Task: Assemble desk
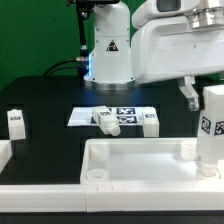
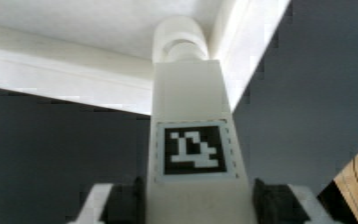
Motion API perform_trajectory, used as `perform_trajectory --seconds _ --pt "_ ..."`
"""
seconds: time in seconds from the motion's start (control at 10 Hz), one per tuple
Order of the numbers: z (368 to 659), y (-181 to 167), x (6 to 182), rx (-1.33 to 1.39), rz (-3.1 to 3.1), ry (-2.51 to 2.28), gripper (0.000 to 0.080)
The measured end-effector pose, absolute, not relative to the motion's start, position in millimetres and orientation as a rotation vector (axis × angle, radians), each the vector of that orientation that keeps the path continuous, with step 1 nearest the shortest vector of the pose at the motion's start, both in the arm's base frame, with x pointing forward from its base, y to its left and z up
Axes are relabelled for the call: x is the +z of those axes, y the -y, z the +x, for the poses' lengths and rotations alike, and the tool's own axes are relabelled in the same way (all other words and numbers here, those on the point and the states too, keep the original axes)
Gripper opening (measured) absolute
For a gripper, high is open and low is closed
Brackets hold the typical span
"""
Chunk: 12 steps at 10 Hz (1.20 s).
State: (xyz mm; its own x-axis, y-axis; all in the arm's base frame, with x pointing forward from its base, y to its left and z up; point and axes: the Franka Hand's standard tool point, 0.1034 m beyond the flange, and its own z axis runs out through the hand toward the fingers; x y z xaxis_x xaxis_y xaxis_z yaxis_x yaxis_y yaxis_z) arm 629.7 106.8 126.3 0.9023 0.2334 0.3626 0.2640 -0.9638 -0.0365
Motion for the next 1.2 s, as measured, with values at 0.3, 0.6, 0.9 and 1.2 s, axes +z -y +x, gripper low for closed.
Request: perform_trajectory --seconds 0.3,0.6,0.9,1.2 --pt "629.3 -108.7 120.2 -0.562 -2.978 0.392 0.0284" --pt "626.8 -107.6 110.1 -0.559 -2.979 0.389 0.0284" --pt "625.9 -107.6 109.1 -0.617 -2.972 0.386 0.0284" --pt "626.0 -107.5 109.1 -0.616 -2.972 0.386 0.0495"
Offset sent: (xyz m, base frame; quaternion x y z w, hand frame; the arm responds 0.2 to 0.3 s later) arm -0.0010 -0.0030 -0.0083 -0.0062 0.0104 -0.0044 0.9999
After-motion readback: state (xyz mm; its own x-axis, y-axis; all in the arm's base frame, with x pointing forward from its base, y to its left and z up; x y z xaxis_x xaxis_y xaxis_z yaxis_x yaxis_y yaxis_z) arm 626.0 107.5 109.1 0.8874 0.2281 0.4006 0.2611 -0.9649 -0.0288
